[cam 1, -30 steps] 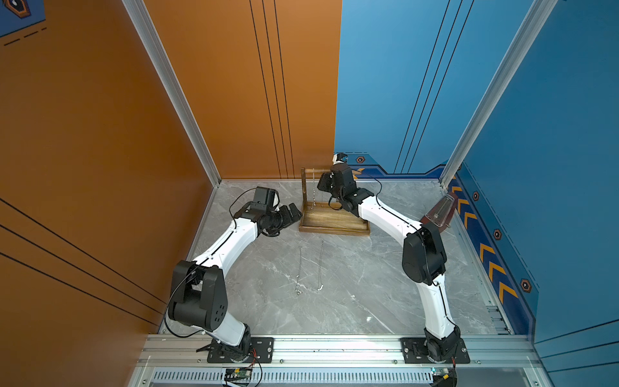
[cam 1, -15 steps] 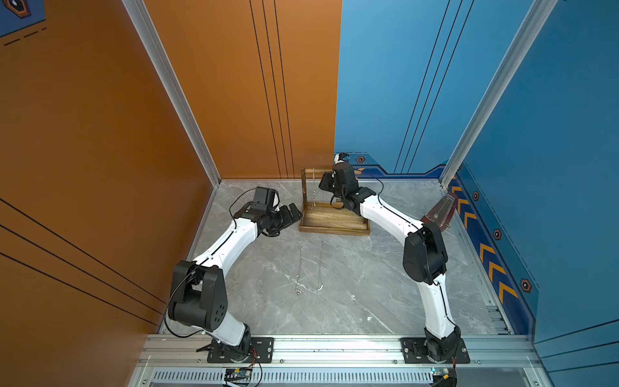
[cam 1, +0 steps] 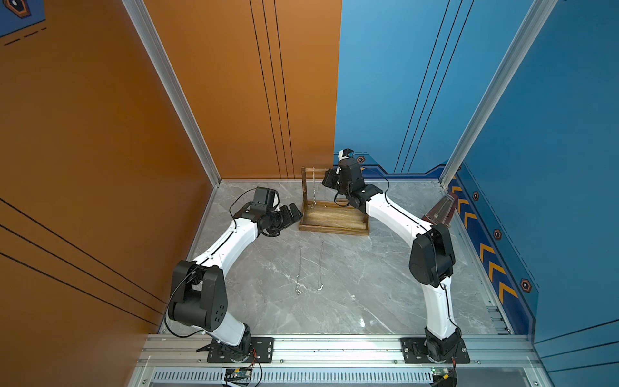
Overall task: Take the necklace off the jewelry display stand
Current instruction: Take off the necklace from the stand.
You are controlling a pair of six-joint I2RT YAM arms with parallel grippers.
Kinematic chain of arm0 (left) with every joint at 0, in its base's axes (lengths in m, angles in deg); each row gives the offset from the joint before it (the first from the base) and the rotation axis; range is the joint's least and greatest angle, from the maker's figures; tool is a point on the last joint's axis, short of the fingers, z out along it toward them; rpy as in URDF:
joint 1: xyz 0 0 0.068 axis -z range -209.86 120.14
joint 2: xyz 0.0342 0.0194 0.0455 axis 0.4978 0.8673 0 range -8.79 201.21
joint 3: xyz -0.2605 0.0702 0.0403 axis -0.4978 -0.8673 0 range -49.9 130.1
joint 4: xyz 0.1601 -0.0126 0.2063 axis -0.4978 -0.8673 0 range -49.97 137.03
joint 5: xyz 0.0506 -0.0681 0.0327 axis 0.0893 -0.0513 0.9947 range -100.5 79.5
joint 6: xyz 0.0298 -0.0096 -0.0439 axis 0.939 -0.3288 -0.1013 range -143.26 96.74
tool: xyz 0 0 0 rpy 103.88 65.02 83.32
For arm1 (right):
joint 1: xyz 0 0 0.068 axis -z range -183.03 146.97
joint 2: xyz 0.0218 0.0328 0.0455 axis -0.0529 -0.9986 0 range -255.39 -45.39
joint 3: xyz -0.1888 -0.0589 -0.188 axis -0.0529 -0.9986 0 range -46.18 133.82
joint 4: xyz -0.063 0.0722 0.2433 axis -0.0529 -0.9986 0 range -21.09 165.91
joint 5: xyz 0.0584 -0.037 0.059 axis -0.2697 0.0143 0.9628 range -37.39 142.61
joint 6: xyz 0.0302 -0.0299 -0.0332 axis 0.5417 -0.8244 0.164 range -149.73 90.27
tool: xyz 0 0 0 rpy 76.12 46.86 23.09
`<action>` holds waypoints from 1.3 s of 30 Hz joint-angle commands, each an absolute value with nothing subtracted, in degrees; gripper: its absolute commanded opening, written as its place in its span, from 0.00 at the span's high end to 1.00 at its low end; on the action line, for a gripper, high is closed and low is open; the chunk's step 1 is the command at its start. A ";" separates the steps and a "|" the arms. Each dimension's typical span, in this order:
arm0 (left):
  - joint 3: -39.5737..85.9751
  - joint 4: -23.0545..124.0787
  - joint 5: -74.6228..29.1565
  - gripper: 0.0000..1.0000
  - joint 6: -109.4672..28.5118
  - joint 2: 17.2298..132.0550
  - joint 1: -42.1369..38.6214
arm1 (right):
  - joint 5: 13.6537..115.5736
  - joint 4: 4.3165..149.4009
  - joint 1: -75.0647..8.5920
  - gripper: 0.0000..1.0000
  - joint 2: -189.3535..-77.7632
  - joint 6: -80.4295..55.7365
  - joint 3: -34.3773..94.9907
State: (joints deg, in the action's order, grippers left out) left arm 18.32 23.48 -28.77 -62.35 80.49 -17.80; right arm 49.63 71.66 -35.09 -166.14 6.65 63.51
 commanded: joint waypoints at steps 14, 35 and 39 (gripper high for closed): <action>17.07 24.17 -30.23 0.02 -63.03 79.46 -17.99 | 52.07 69.67 -32.56 1.00 -160.71 8.65 61.33; 16.92 24.52 -30.26 0.02 -63.14 79.80 -17.82 | 53.75 70.29 -29.27 1.00 -156.48 9.28 57.09; 16.89 24.53 -30.28 0.02 -63.12 79.80 -17.86 | 54.08 70.38 -28.46 1.00 -155.71 9.24 56.30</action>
State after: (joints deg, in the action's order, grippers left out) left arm 17.60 23.70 -28.83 -62.79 80.49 -17.80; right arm 52.89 70.54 -29.23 -158.84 8.33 57.63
